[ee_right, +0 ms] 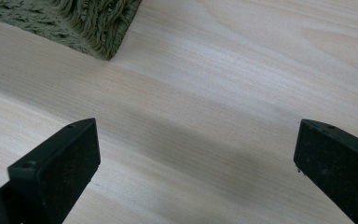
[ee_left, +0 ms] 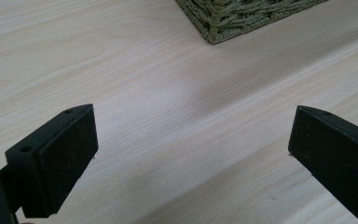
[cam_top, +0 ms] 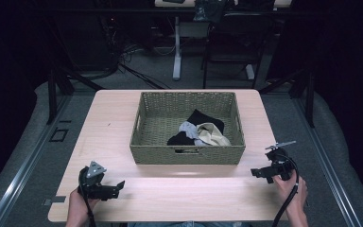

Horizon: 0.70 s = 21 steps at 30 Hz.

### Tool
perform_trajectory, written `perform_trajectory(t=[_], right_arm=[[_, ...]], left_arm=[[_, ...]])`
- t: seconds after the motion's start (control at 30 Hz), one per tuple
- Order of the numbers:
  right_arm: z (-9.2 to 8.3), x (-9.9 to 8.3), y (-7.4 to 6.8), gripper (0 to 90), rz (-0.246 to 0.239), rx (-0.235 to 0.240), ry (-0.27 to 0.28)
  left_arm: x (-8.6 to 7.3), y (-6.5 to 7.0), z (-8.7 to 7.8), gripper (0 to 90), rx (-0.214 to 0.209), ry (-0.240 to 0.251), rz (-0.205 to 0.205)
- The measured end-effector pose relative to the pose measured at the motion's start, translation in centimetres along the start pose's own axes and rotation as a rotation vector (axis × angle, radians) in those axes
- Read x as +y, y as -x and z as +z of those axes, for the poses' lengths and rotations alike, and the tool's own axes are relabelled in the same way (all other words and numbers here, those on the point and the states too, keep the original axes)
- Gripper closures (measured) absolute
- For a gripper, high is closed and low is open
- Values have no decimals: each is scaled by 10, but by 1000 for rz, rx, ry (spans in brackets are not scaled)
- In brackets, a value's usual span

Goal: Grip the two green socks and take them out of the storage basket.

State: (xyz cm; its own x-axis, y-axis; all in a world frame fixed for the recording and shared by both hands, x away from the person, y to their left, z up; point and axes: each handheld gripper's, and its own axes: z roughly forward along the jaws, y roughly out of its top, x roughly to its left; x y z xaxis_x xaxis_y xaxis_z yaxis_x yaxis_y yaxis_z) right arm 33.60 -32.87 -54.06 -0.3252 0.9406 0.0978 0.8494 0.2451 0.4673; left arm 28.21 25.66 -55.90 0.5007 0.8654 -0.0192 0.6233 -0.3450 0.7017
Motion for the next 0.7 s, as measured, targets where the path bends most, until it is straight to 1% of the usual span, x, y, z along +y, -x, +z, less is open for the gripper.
perform_trajectory(t=[0.17,0.2,0.27,0.3,0.47,0.53,0.6,0.7], right_arm=[[0,2,0,0,-13,2,-11],[0,2,0,0,-11,9,-12],[0,3,-1,0,-9,6,-14],[0,4,-1,0,-12,10,-15],[1,5,-1,0,-16,26,-38],[0,6,1,0,-13,23,-34],[-1,8,3,0,-7,40,-29],[-4,12,5,0,-10,31,-25]], left_arm=[[-1,0,-1,14,2,-2,-5],[-1,0,-1,14,2,-2,-5],[-2,-1,-1,14,3,-2,-7],[-2,-1,-2,14,5,3,-11],[-2,0,-2,14,5,0,-5],[-2,-1,-1,14,3,-5,-6],[-2,-1,-1,14,5,-5,-7],[-1,-1,-1,14,8,-7,-7]])
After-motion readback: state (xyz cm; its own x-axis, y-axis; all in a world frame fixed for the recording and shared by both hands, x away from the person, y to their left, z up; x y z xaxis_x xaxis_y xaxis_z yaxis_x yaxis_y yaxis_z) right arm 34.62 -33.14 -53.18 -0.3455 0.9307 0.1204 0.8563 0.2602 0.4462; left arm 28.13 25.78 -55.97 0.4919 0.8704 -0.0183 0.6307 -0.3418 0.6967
